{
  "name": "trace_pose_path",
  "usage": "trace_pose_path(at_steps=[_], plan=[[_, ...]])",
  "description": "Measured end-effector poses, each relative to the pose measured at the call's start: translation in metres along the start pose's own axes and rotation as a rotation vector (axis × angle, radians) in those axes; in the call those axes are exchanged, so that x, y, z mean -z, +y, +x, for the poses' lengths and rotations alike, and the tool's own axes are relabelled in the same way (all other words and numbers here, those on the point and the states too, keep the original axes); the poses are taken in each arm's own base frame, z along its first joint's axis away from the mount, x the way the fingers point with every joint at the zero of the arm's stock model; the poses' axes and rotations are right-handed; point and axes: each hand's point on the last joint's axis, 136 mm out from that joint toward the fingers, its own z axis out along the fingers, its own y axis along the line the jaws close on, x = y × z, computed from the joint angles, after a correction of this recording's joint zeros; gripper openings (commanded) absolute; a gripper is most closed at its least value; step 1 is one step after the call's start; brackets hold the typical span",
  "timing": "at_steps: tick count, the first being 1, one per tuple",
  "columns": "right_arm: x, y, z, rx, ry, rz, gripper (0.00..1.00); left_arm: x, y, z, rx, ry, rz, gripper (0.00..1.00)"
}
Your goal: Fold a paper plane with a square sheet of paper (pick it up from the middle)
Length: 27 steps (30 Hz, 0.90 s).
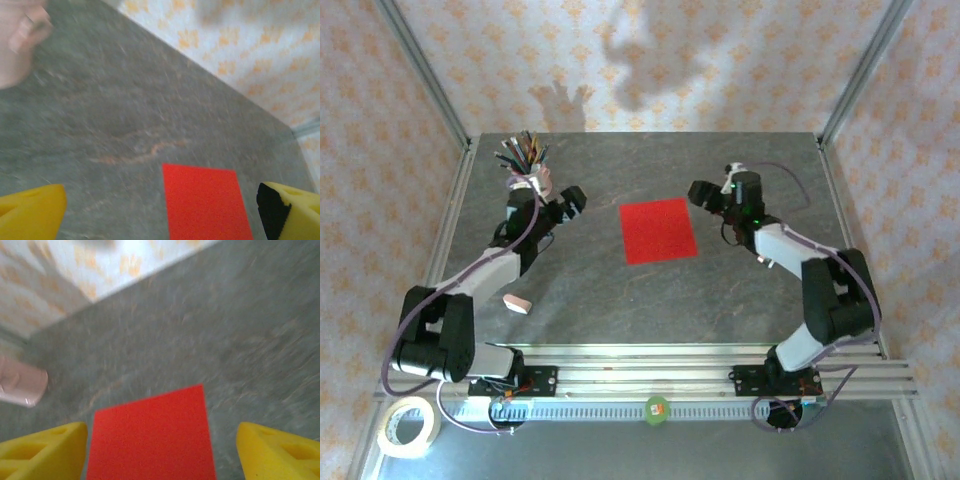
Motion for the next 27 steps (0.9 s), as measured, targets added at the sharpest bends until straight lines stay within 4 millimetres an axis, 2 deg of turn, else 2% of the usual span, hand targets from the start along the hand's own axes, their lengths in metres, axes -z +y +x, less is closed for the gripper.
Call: trace_pose_path(at_steps=[5,11,15,21,27], plan=[[-0.05,0.014,0.046,0.003,0.198,0.003,0.66,-0.027,-0.016,0.032,0.039,0.129,0.023,0.98],[-0.093,0.019,0.067,-0.018,0.325,0.046,0.61,-0.053,-0.027,0.049,0.079,0.243,0.018,0.98],[-0.104,0.016,0.072,-0.042,0.361,0.078,0.61,-0.061,-0.029,0.061,0.085,0.298,0.013,0.96],[-0.101,-0.001,0.086,-0.079,0.402,0.17,0.59,-0.066,-0.019,0.084,0.113,0.384,-0.012,0.94],[-0.103,-0.003,0.089,-0.106,0.36,0.23,0.6,-0.066,-0.013,0.096,0.127,0.426,-0.03,0.93]])
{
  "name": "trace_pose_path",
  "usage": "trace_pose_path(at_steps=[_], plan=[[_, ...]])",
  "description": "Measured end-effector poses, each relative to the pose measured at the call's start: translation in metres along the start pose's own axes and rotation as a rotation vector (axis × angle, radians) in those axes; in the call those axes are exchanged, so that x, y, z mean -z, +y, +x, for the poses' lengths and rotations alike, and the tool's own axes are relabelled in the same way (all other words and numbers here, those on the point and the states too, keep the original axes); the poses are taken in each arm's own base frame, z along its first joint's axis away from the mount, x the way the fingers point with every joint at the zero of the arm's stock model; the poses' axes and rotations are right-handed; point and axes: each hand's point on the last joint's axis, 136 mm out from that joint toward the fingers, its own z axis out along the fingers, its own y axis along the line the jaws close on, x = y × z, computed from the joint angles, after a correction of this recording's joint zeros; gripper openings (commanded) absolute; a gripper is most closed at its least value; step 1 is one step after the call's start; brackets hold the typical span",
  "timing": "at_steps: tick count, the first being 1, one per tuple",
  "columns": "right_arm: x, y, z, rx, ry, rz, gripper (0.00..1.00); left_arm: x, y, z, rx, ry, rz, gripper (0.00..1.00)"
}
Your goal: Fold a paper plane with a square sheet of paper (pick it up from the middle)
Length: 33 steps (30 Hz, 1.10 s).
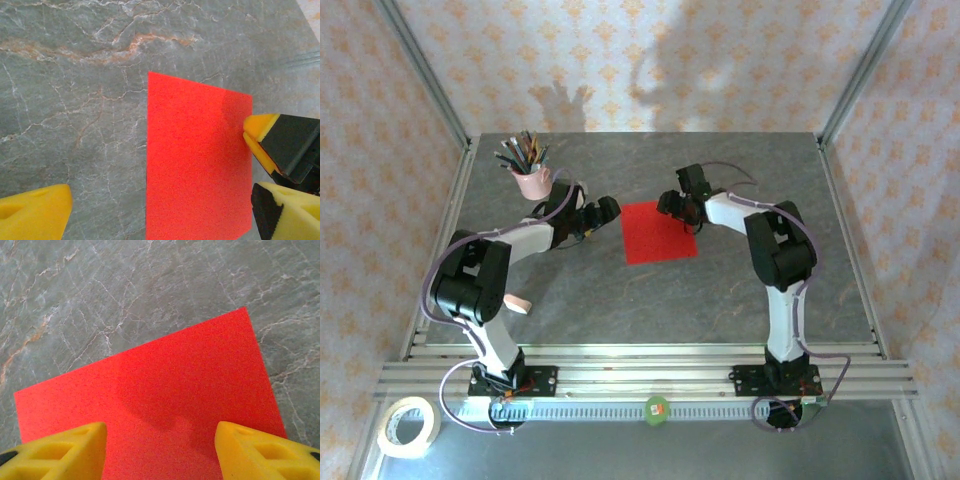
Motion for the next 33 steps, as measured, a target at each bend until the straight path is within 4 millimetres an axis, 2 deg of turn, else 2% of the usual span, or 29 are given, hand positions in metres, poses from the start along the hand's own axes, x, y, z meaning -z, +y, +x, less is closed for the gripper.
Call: trace_pose_path(at_steps=[4,13,17,21,24,27,29,33], plan=[[0.006,0.001,0.013,-0.065,-0.045,0.026,0.61,-0.001,0.001,0.007,0.0,0.02,-0.013,0.91],[0.025,0.032,0.075,-0.32,-0.049,-0.043,0.61,-0.007,0.001,0.04,-0.041,0.079,-0.094,0.9],[0.035,0.034,0.086,-0.398,-0.035,-0.063,0.64,-0.008,0.003,0.056,-0.074,0.095,-0.152,0.89],[0.054,0.031,0.067,-0.403,-0.097,-0.081,0.76,-0.008,0.0,0.066,-0.119,0.105,-0.194,0.9],[0.08,0.031,0.036,-0.388,-0.178,-0.136,0.86,-0.007,-0.011,0.065,-0.168,0.097,-0.216,0.93],[0.104,0.019,0.002,-0.364,-0.267,-0.188,1.0,-0.008,-0.027,0.058,-0.222,0.076,-0.227,0.99],[0.115,0.002,-0.012,-0.347,-0.314,-0.193,0.99,-0.01,-0.038,0.053,-0.263,0.061,-0.237,0.99],[0.125,-0.021,-0.022,-0.273,-0.357,-0.152,0.99,-0.022,-0.048,0.058,-0.328,0.072,-0.265,0.99]])
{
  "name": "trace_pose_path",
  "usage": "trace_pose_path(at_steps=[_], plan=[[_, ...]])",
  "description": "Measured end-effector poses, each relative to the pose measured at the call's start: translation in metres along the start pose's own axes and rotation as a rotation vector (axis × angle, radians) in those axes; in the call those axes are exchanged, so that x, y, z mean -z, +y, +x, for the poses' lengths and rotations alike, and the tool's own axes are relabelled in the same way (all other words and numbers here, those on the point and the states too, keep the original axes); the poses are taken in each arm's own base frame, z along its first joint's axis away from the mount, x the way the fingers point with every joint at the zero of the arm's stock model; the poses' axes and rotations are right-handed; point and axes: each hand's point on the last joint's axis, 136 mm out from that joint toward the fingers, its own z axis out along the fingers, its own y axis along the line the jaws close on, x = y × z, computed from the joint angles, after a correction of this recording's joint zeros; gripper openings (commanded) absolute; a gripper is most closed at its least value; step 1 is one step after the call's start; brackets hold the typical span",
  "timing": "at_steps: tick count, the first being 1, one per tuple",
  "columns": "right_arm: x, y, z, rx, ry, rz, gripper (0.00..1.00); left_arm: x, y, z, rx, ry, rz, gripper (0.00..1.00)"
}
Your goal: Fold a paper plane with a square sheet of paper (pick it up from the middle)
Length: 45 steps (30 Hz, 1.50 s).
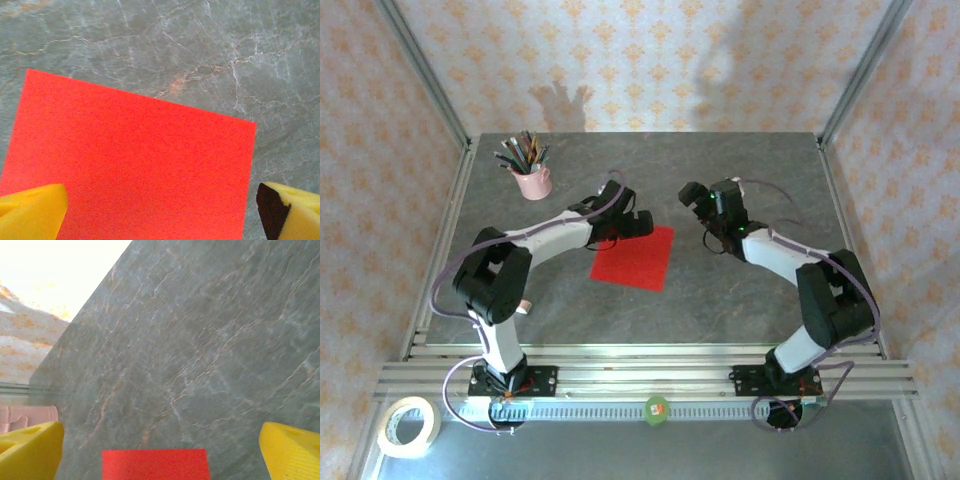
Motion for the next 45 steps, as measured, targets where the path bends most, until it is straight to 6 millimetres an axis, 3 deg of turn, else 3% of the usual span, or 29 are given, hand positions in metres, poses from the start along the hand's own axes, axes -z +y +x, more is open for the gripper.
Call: trace_pose_path(at_steps=[8,18,25,36,45], plan=[[0.003,-0.015,-0.015,0.176,-0.028,0.049,0.99,-0.03,-0.02,0.03,-0.137,0.12,-0.086,0.99],[0.003,-0.037,-0.034,0.181,-0.05,0.101,0.99,-0.04,-0.026,0.048,-0.241,0.187,-0.194,0.96],[-0.002,-0.043,-0.027,0.18,-0.025,0.11,0.99,-0.041,-0.018,0.051,-0.274,0.195,-0.259,0.96],[-0.002,-0.053,-0.018,0.179,-0.001,0.125,0.99,-0.037,-0.002,0.037,-0.284,0.194,-0.303,0.97],[-0.004,-0.055,-0.017,0.179,0.003,0.129,0.99,-0.041,-0.001,0.044,-0.291,0.23,-0.278,0.96]])
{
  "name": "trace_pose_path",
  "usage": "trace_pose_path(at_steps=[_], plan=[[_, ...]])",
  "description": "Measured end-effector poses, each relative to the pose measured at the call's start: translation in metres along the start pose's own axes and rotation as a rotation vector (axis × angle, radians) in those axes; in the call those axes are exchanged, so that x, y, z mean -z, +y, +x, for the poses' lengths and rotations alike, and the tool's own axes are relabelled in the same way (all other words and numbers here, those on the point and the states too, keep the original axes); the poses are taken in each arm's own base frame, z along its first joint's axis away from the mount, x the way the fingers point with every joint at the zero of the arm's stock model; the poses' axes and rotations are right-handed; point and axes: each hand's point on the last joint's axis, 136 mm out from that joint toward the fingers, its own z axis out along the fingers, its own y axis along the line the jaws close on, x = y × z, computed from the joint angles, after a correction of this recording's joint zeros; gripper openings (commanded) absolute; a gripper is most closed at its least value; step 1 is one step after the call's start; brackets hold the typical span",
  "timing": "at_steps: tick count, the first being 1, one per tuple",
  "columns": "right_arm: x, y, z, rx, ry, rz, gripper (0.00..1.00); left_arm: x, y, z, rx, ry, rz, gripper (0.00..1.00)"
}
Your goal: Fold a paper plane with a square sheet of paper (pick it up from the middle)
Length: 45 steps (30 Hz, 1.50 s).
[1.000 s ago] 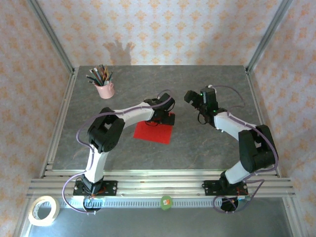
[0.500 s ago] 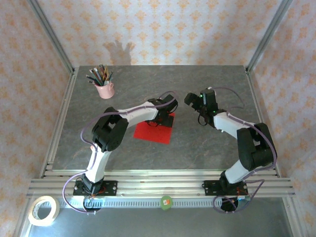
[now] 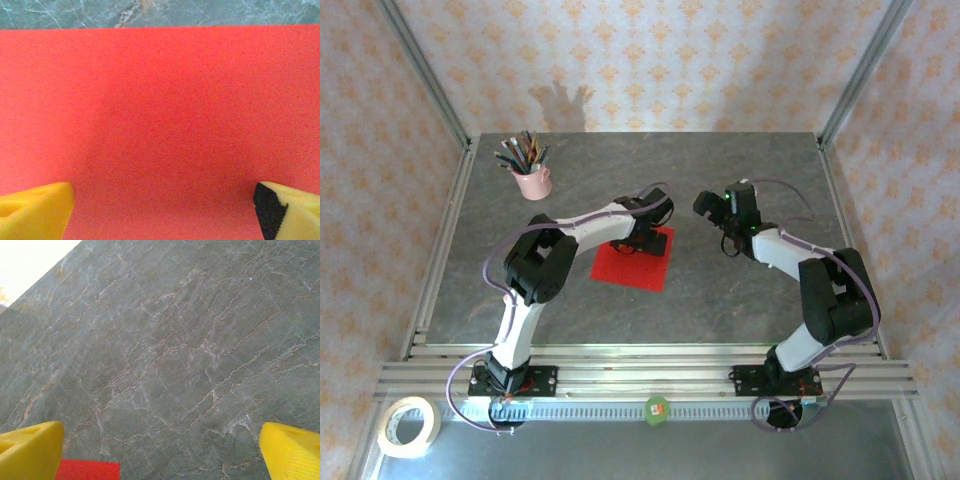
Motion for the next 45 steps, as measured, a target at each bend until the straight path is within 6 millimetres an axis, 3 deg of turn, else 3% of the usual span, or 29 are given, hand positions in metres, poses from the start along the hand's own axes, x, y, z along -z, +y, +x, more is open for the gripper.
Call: trace_pose_path(at_steps=[10,24,30,39,45], plan=[[-0.007,-0.006,0.007,0.0,0.02,0.019,1.0,-0.006,0.0,0.001,0.013,-0.015,0.03,0.93],[-0.011,-0.011,0.012,0.0,0.037,0.035,1.0,-0.008,0.004,-0.005,0.027,-0.031,0.041,0.82],[-0.012,-0.012,0.013,-0.003,0.041,0.038,1.0,-0.008,0.01,-0.009,0.042,-0.037,0.047,0.68],[-0.012,-0.012,0.014,-0.009,0.042,0.034,1.0,0.001,0.026,-0.007,0.104,-0.025,0.128,0.26],[-0.011,-0.007,0.016,-0.015,0.059,0.012,1.0,0.034,0.028,-0.015,0.172,-0.083,0.24,0.21]])
